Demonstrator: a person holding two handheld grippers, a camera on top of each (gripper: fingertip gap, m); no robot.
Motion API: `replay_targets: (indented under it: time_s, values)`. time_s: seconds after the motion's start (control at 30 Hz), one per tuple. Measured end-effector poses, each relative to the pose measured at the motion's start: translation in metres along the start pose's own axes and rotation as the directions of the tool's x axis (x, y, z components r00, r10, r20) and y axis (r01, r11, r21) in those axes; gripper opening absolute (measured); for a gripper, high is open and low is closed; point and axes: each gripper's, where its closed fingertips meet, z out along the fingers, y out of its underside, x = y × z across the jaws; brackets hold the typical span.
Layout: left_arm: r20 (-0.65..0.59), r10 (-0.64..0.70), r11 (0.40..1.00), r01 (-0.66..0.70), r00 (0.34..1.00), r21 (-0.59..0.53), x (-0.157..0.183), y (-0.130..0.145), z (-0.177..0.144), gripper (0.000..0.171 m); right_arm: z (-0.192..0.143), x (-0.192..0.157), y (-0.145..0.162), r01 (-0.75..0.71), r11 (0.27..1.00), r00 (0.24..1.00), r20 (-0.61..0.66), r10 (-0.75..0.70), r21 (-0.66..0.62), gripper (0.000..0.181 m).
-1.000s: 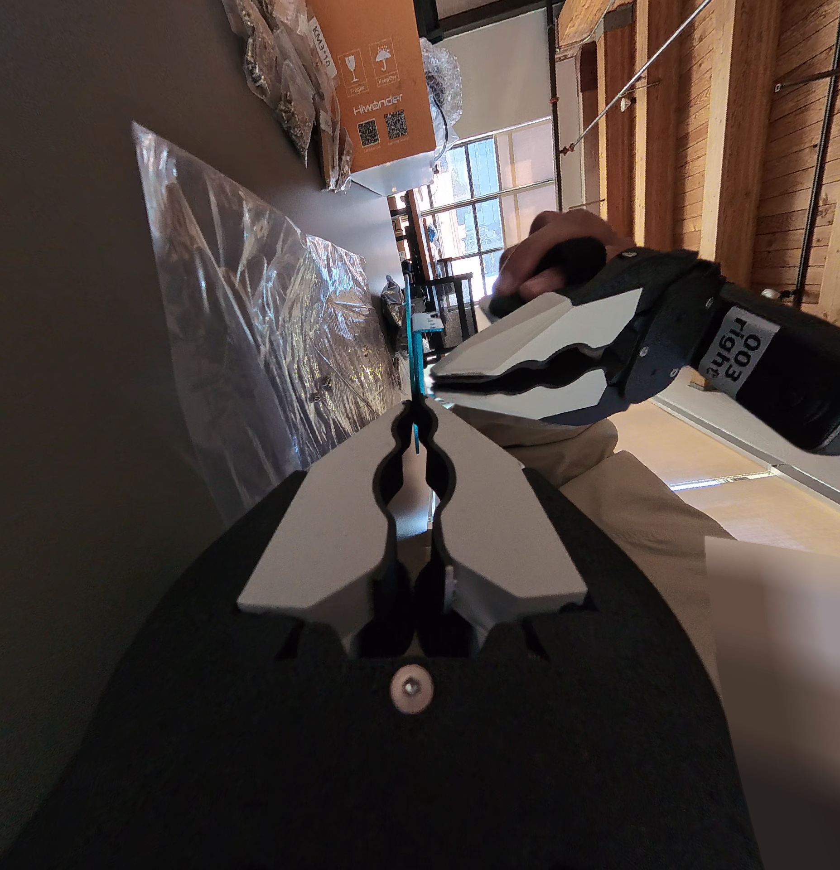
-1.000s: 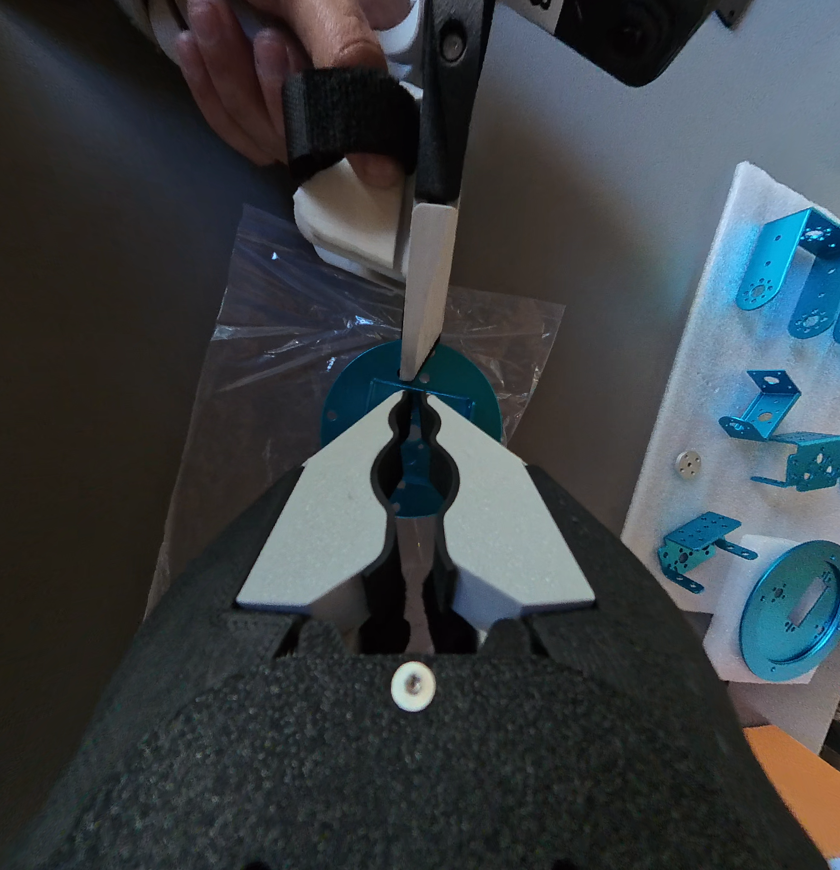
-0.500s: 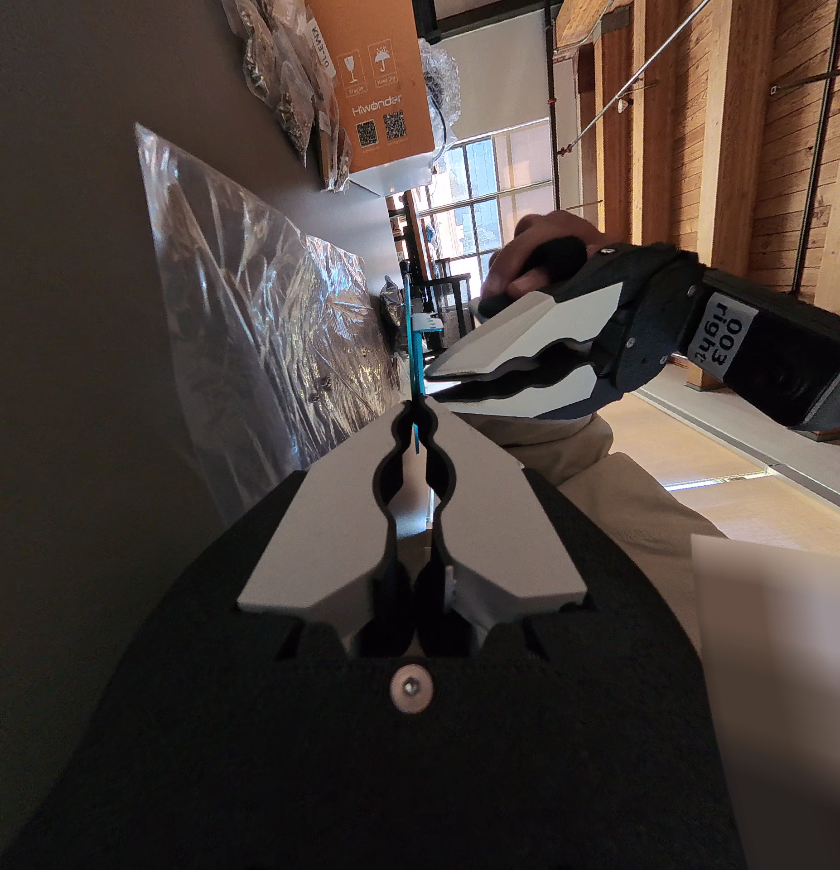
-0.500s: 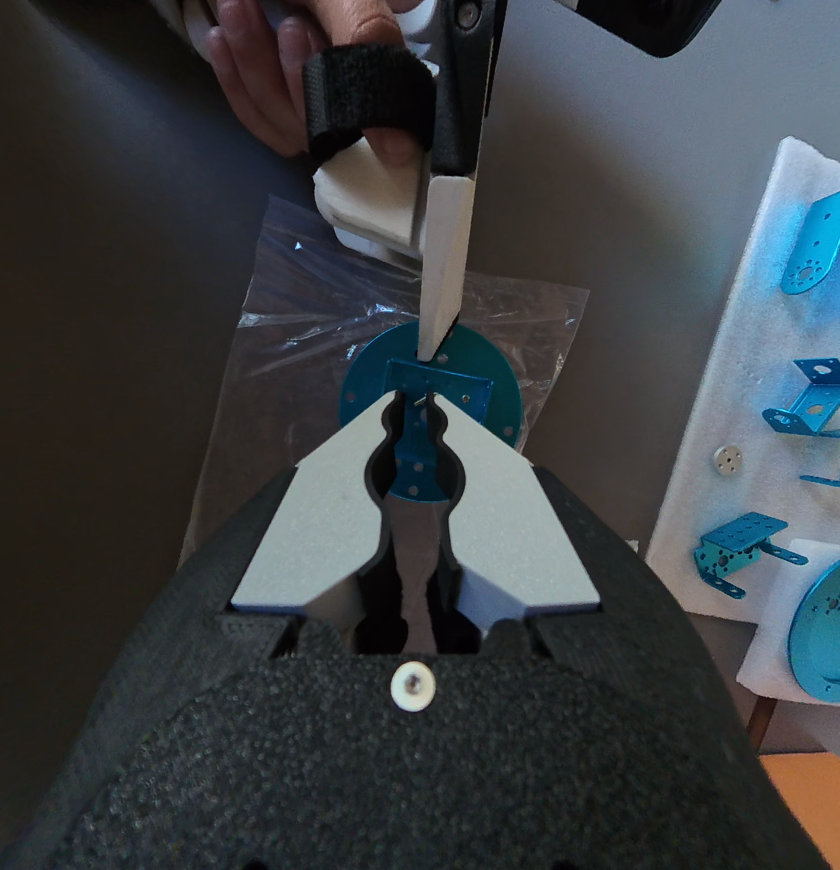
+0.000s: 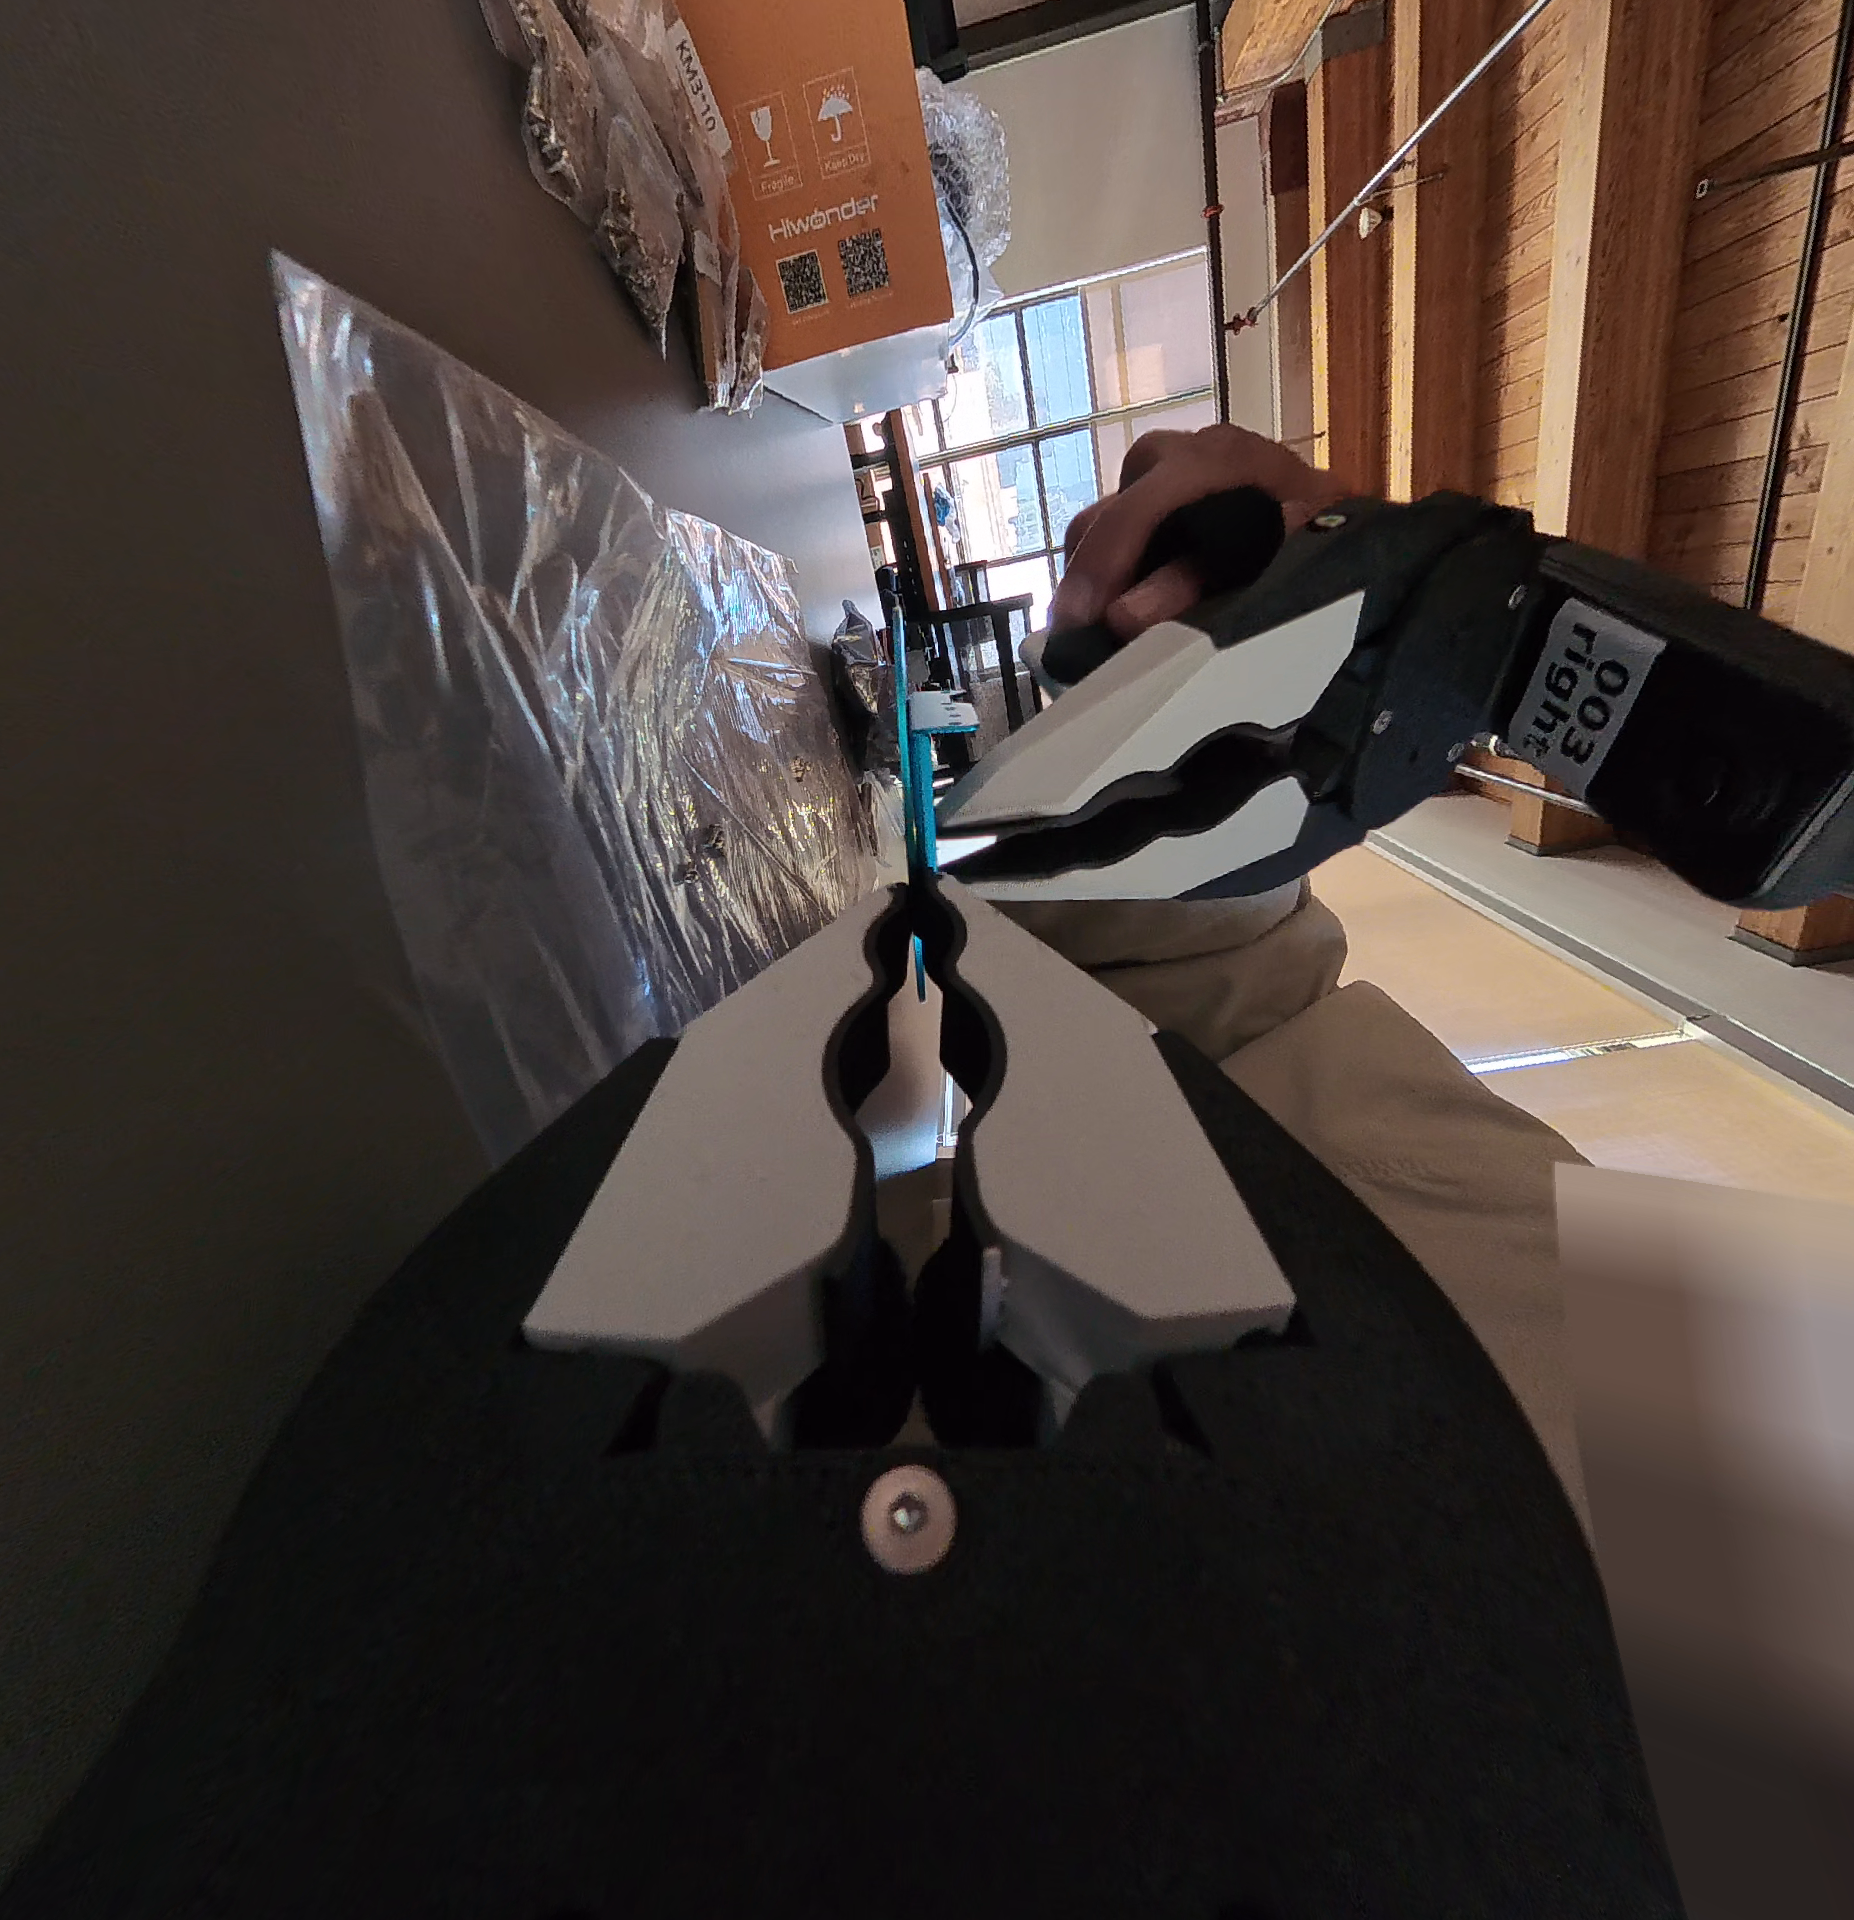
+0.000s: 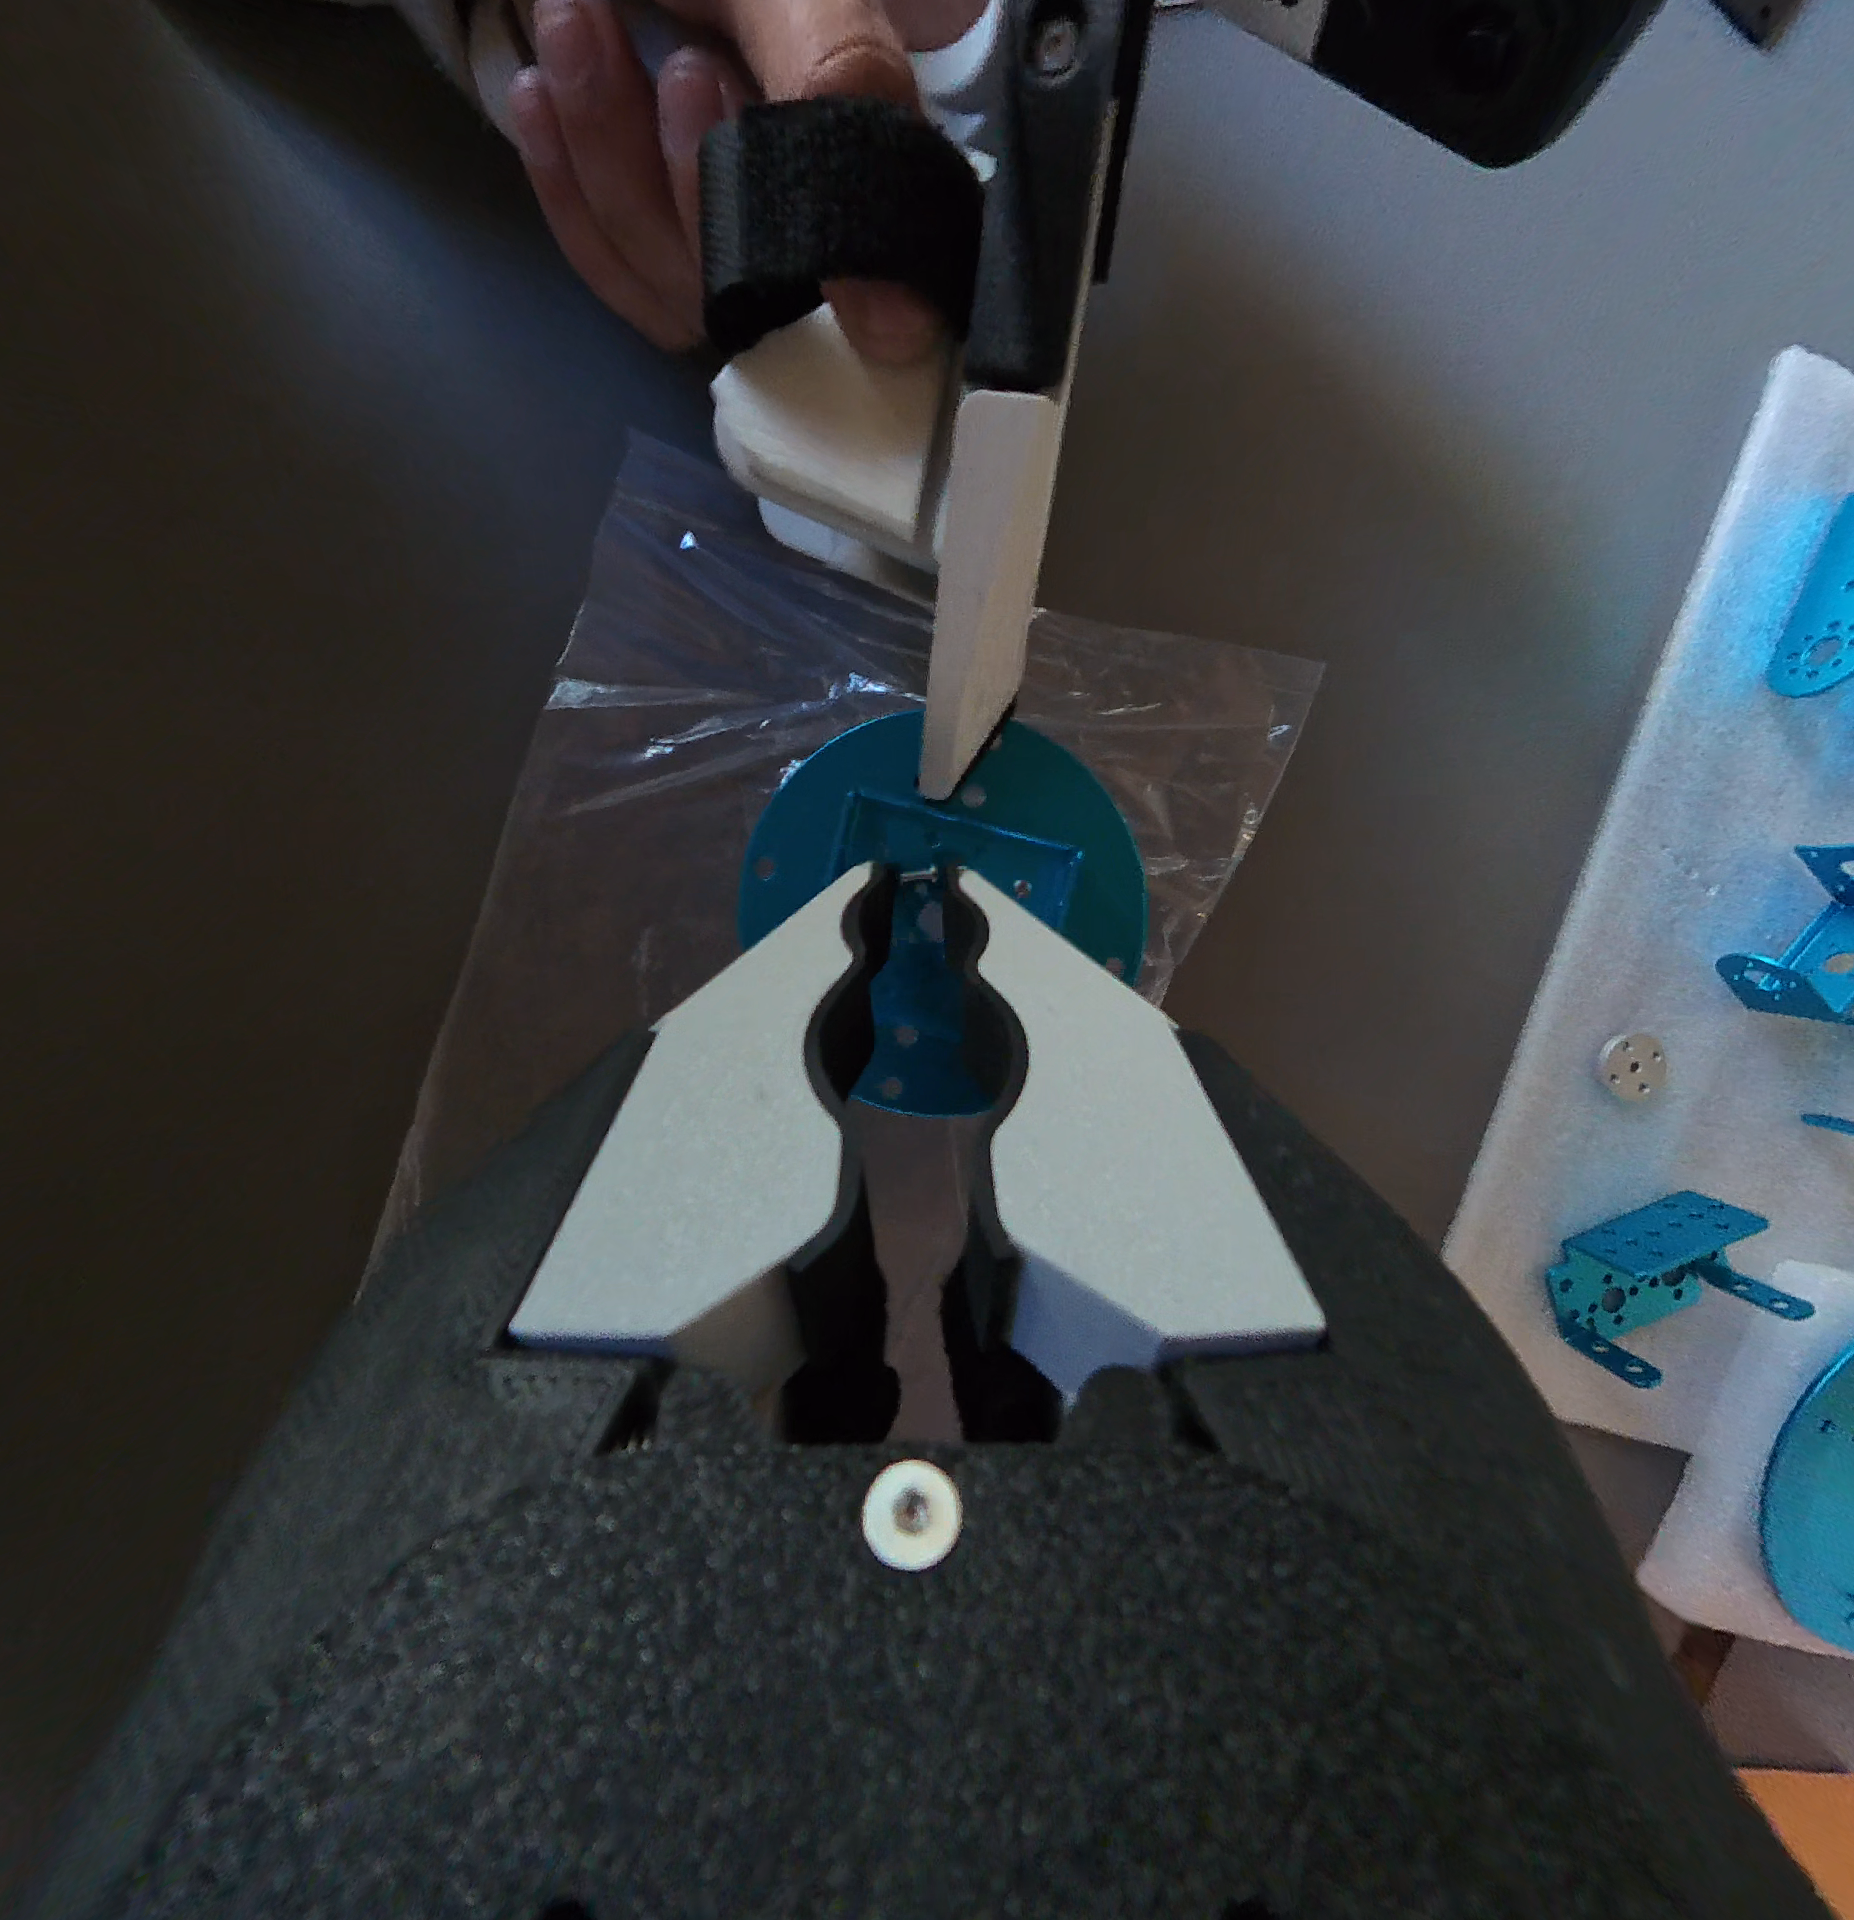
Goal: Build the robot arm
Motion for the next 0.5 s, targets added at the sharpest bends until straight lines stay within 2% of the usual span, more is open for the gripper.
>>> replay_targets:
  time_s: [0.07, 0.2, 0.27, 0.37, 0.5]
  values:
    - [-0.002, -0.001, 1.0, 0.001, 1.0, -0.001, 0.0001, -0.0002, -0.0003, 0.0, -0.0029, -0.0018, -0.0002, 0.038, 0.999, 0.999, 0.018, -0.038, 0.008, 0.008]
    - [-0.001, -0.004, 1.0, 0.004, 1.0, 0.001, -0.0005, -0.0013, -0.0011, 0.0, -0.0035, -0.0025, -0.0064, 0.015, 0.996, 0.997, 0.079, -0.022, 0.086, 0.012]
    - [-0.005, -0.003, 1.0, 0.003, 1.0, 0.0, 0.0001, -0.0016, -0.001, 0.0, -0.0016, 0.0011, -0.0054, 0.027, 0.995, 0.997, 0.066, -0.033, 0.098, 0.016]
    - [-0.011, -0.006, 1.0, 0.006, 1.0, -0.005, 0.0005, -0.0012, -0.0007, 0.0, -0.002, -0.0029, -0.0048, 0.022, 0.994, 0.994, 0.106, -0.034, 0.11, 0.011]
    - [-0.017, -0.008, 1.0, 0.008, 1.0, -0.013, 0.0012, 0.0002, 0.0002, 0.0, -0.0041, -0.0046, -0.0038, 0.006, 0.991, 0.986, 0.166, -0.028, 0.13, 0.014]
